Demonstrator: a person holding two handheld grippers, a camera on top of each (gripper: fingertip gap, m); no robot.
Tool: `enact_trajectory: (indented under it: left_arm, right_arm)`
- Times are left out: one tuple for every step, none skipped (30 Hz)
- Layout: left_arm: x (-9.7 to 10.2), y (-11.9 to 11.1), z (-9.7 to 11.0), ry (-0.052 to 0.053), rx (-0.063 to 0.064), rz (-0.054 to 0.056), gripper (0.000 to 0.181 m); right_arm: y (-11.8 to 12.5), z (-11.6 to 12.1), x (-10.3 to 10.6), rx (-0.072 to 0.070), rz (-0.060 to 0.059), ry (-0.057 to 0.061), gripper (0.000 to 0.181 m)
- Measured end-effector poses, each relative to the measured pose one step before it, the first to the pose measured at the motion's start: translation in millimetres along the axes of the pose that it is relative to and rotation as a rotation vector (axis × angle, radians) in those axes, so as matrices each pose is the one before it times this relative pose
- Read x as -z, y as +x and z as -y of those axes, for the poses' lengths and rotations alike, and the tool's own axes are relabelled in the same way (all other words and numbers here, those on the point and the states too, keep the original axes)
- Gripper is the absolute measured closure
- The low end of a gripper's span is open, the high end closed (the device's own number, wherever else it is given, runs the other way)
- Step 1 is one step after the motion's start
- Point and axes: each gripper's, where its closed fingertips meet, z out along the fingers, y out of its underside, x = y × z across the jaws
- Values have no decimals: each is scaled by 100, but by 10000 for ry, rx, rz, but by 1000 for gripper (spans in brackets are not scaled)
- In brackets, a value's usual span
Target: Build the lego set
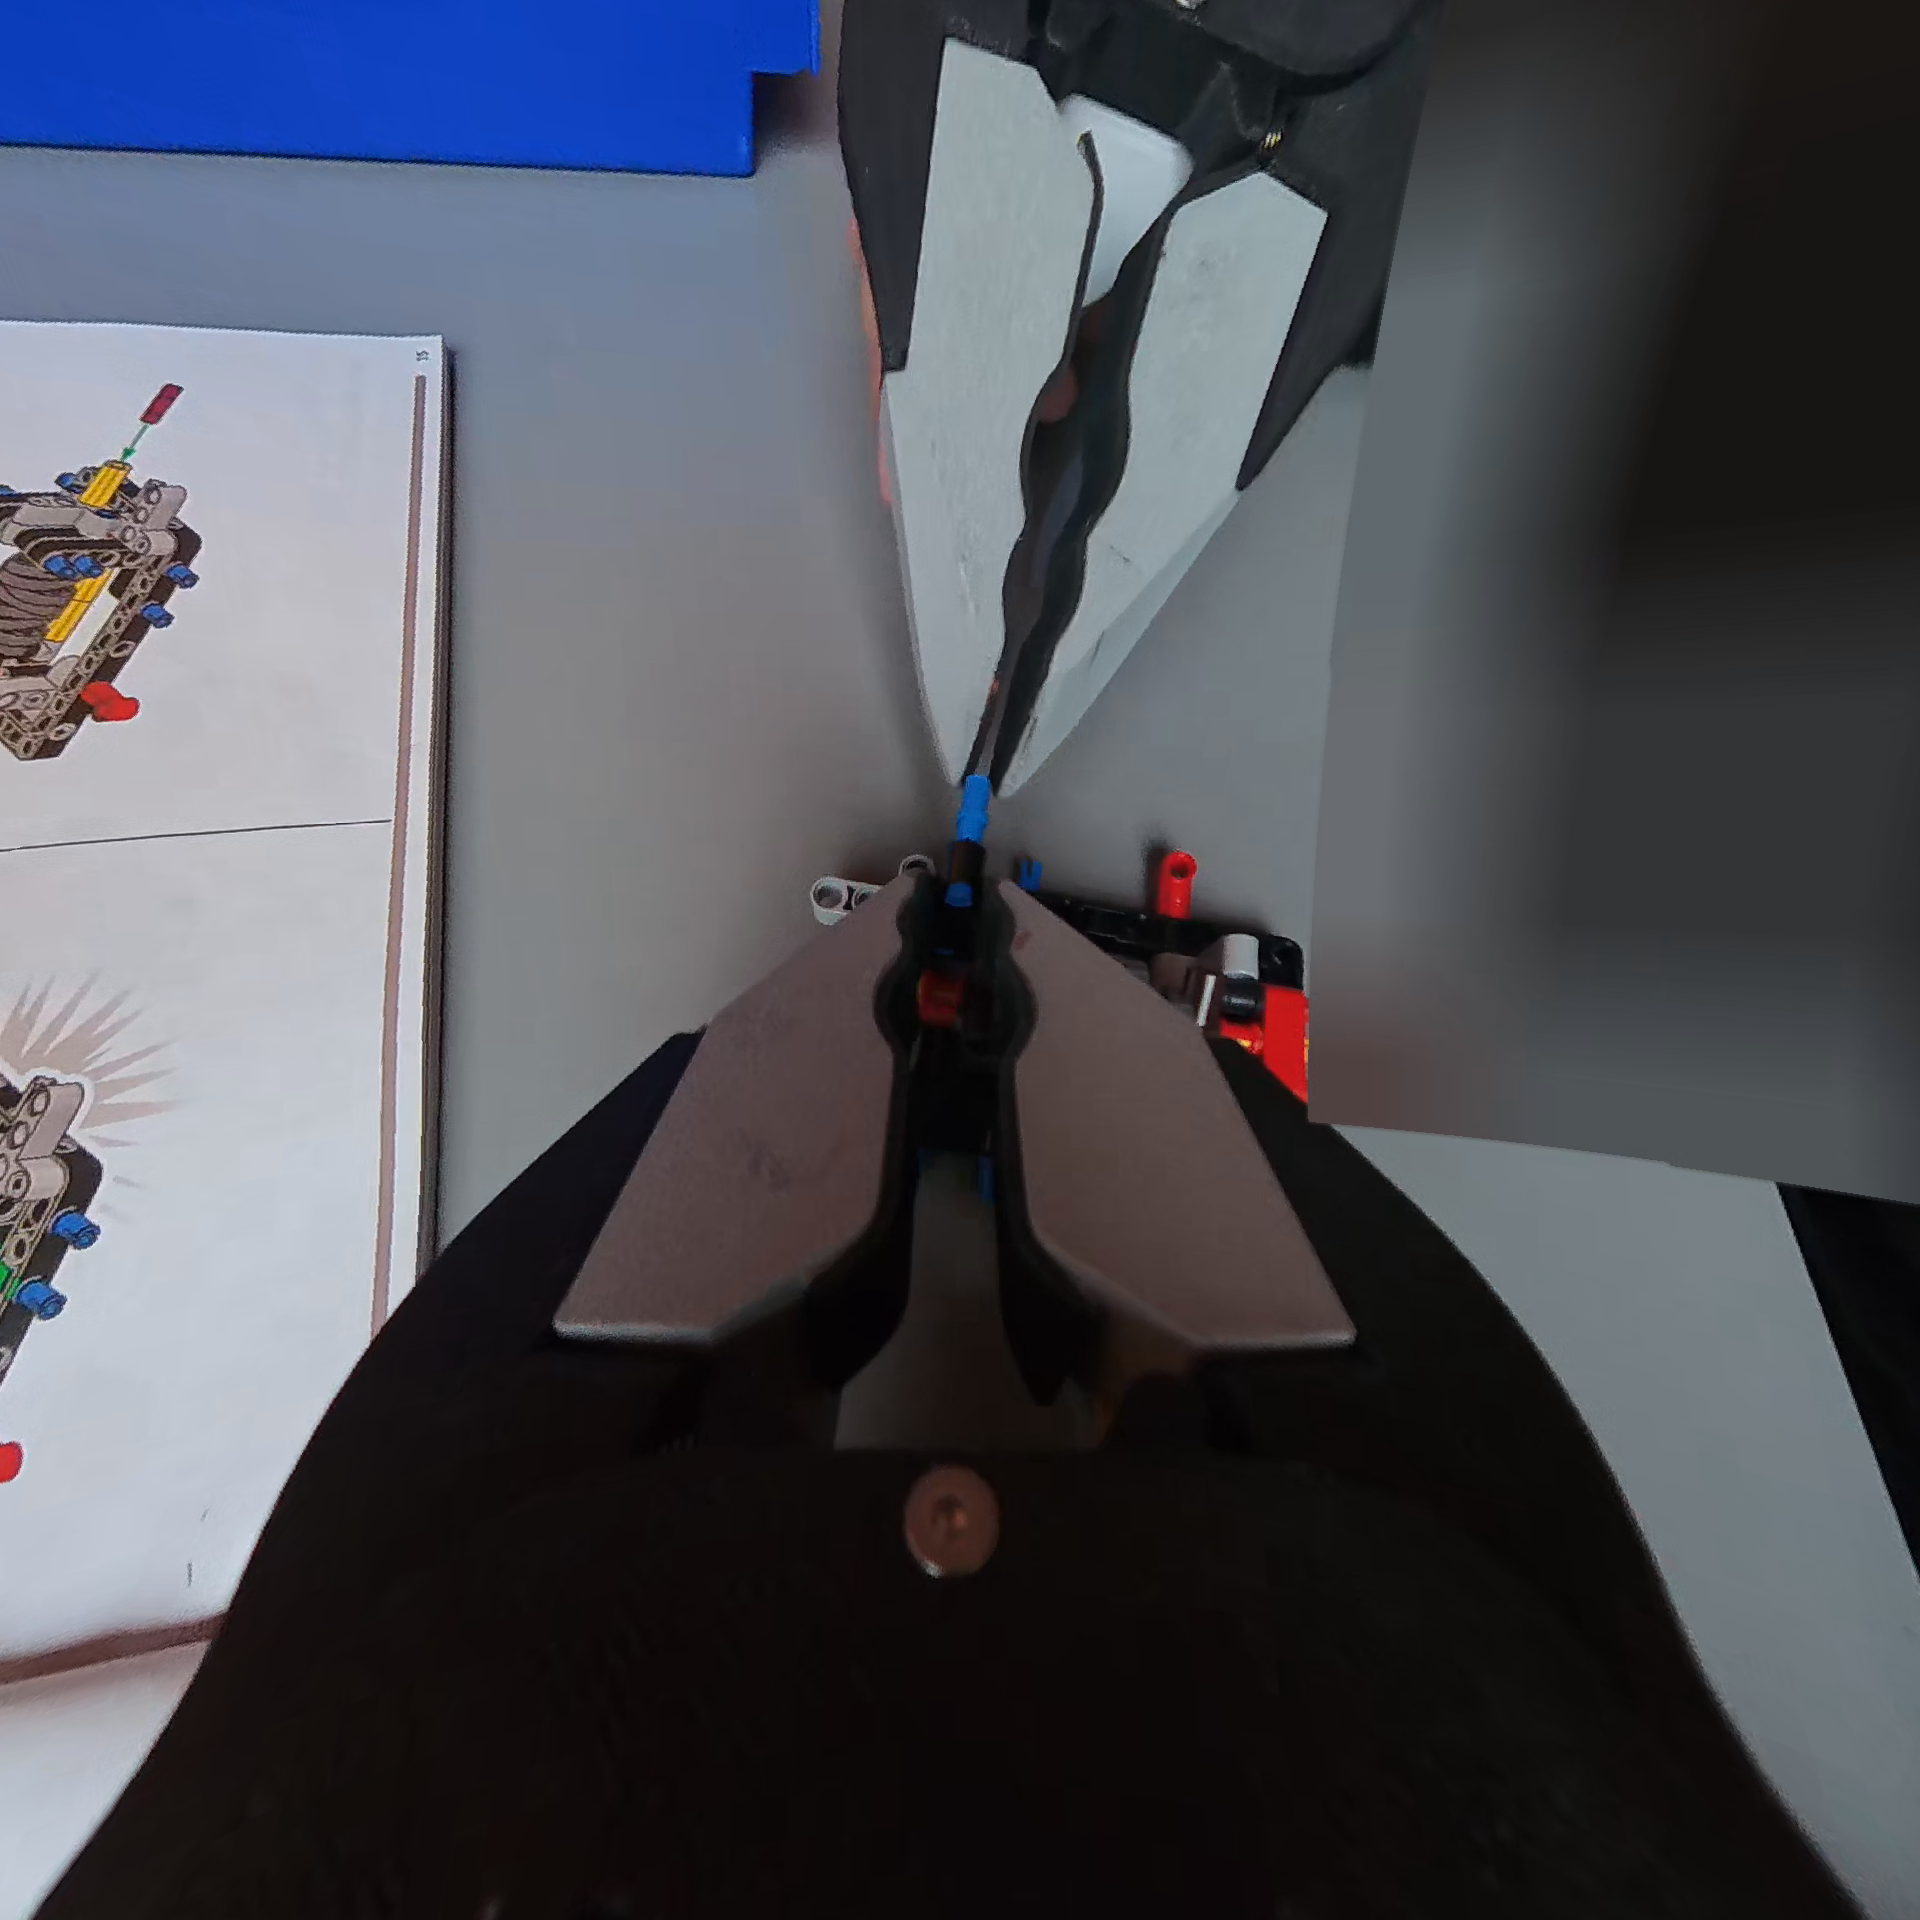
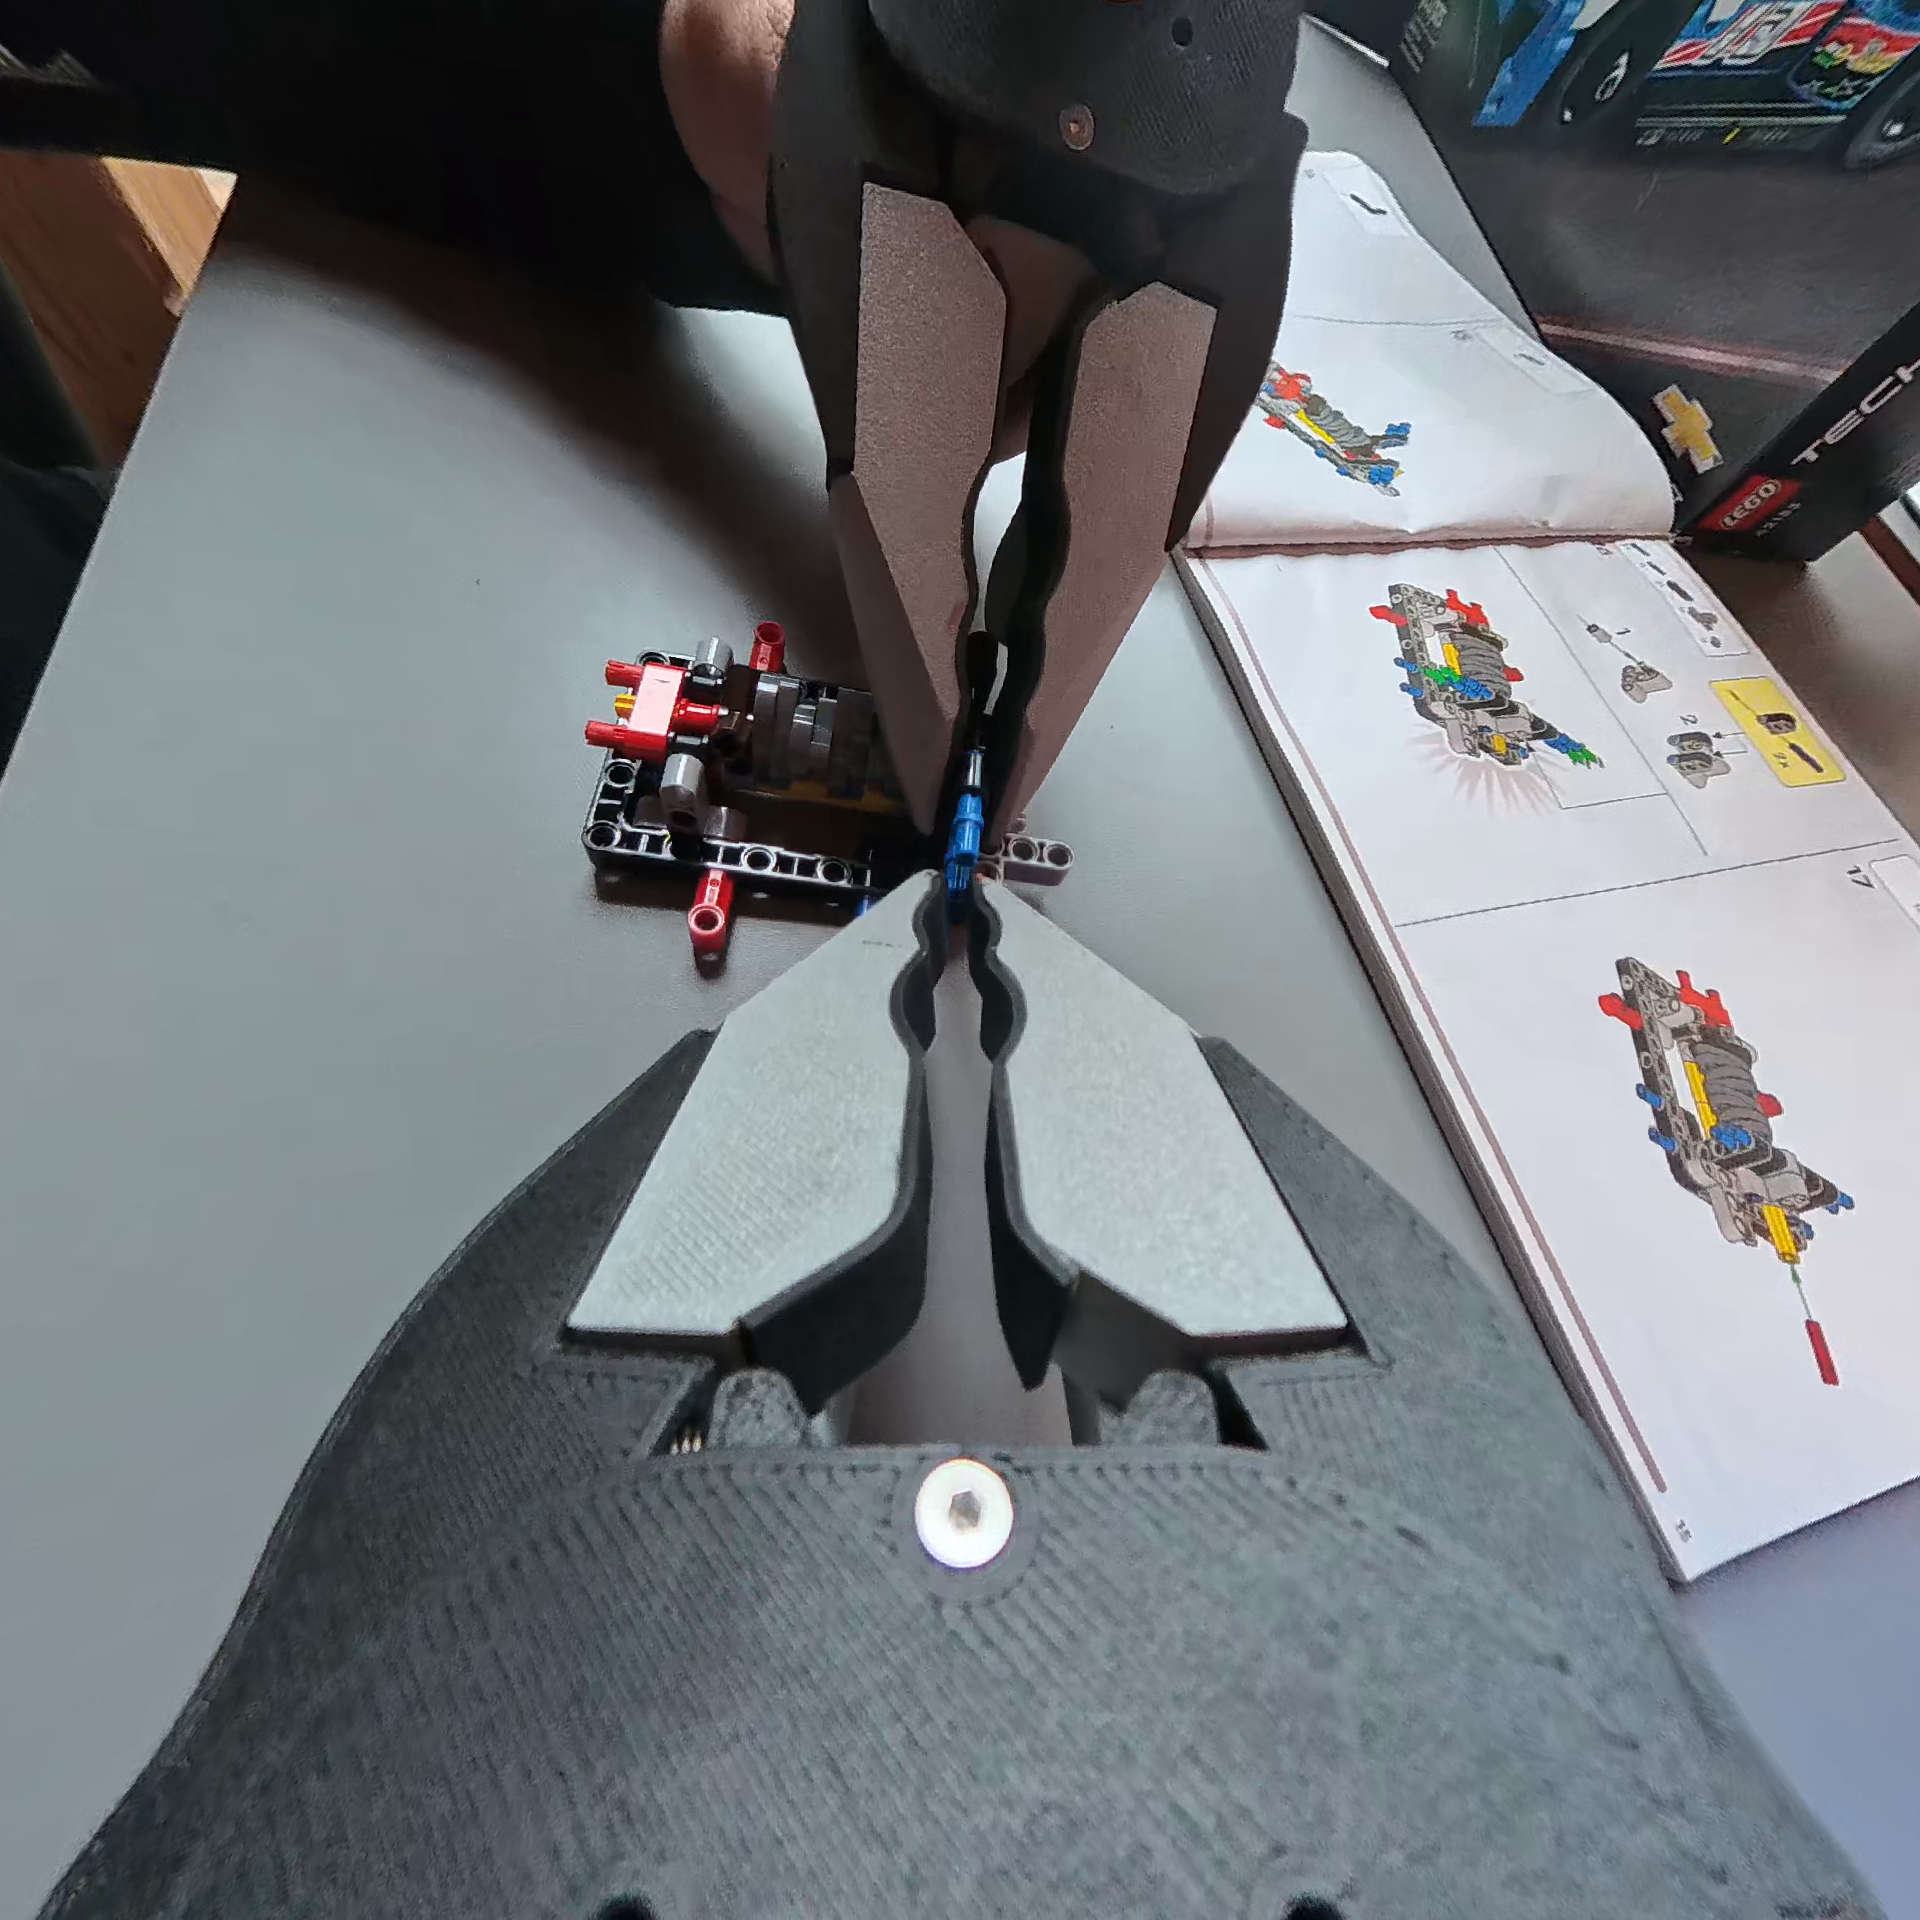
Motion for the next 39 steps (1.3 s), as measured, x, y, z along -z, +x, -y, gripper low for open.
enact_trajectory:
  left_arm:
    - [21,-48,-6,4,28,22,175]
    - [11,-61,12,-1,30,28,174]
    - [-4,-103,-7,-20,21,62,168]
    - [8,46,-37,-52,11,-25,162]
    - [55,91,24,-37,6,-43,159]
    - [90,2,79,-4,-25,35,156]
    - [135,-136,35,-43,-53,128,156]
    - [157,-71,-39,-75,-75,92,157]
    - [145,72,-12,-49,-81,-1,161]
    - [90,167,76,42,-74,-40,166]
    - [-1,182,152,83,-38,-53,169]
    - [-136,88,77,21,13,2,170]
    - [-155,-90,-33,-77,32,111,171]
    - [-105,-243,-22,-64,-11,209,175]
    - [-64,-174,71,13,6,174,175]
    - [-1,-370,44,-10,146,278,175]
    - [3,-434,40,10,259,314,175]
    - [1,-461,66,65,396,342,175]
    - [-19,-595,98,128,596,452,176]
    - [-10,-551,68,128,638,457,175]
    - [2,-291,-85,7,534,342,173]
    - [48,144,-137,-76,339,106,159]
    - [215,460,-165,-73,174,-60,150]
    - [400,629,-133,1,-26,-164,150]
    - [540,377,3,109,-128,-7,149]
    - [578,204,63,152,-175,50,148]
    - [548,211,3,120,-151,-32,145]
    - [431,71,-183,-6,-23,-34,143]
    - [378,-30,-128,-43,13,-42,142]
    - [330,-111,125,100,-87,-50,143]
    - [305,-140,381,221,-181,-67,146]
    - [218,-105,318,63,-409,-114,153]
    - [136,-408,-10,-248,-584,61,160]
    - [151,-832,-210,-436,-599,335,160]
    - [167,-932,-215,-457,-616,411,160]
    - [49,-479,-143,-387,-715,130,159]
    - [-32,-616,-84,-308,-695,208,159]
    - [-64,-1101,-57,-238,-570,497,159]
    - [-183,-486,-109,-219,-493,109,163]
  right_arm:
    - [38,18,114,-68,21,50,181]
    - [-2,43,83,-71,50,55,181]
    - [-5,32,42,-46,41,35,178]
    - [-46,28,22,-9,51,22,176]
    - [-56,17,15,3,50,17,176]
    - [7,25,37,-14,11,28,175]
    - [45,51,60,-33,-3,49,175]
    - [90,22,87,-47,-19,39,175]
    - [144,-17,113,-49,-52,27,173]
    - [174,-5,153,-40,-83,47,173]
    - [218,23,166,-36,-124,67,173]
    - [217,35,181,-27,-135,69,173]
    - [187,18,167,-12,-132,61,173]
    - [190,10,133,2,-136,44,173]
    - [231,-24,117,1,-150,16,173]
    - [314,-68,97,-21,-192,-9,173]
    - [420,-100,96,-51,-249,-32,173]
    - [520,-160,95,-83,-307,-61,174]
    - [503,-172,90,-86,-293,-74,174]
    - [465,-192,86,-86,-273,-84,174]
    - [524,-216,95,-91,-317,-102,174]
    - [409,-192,101,-66,-266,-86,174]
    - [263,-104,116,-62,-193,-34,174]
    - [230,-6,155,-99,-203,11,175]
    - [126,91,146,-151,-183,57,175]
    - [-42,190,132,-257,-134,83,176]
    - [-200,259,88,-363,-116,72,178]
    - [-251,288,31,-375,-186,37,178]
    - [-267,225,-55,-260,-245,1,178]
    - [-240,113,-132,-117,-258,-38,179]
    - [-157,-76,-180,-31,-205,-82,179]
    - [-309,-164,-202,-5,45,-84,178]
    - [-534,-123,-170,-57,329,-66,177]
    - [-689,-43,-111,-107,520,-66,177]
    - [-399,-121,-97,-207,361,-120,176]
    - [-99,-164,-102,-302,165,-126,174]
    - [-249,-77,-139,-317,254,-68,173]
    - [-325,-59,-168,-316,283,-70,171]
    - [-125,-107,-211,-295,135,-114,171]
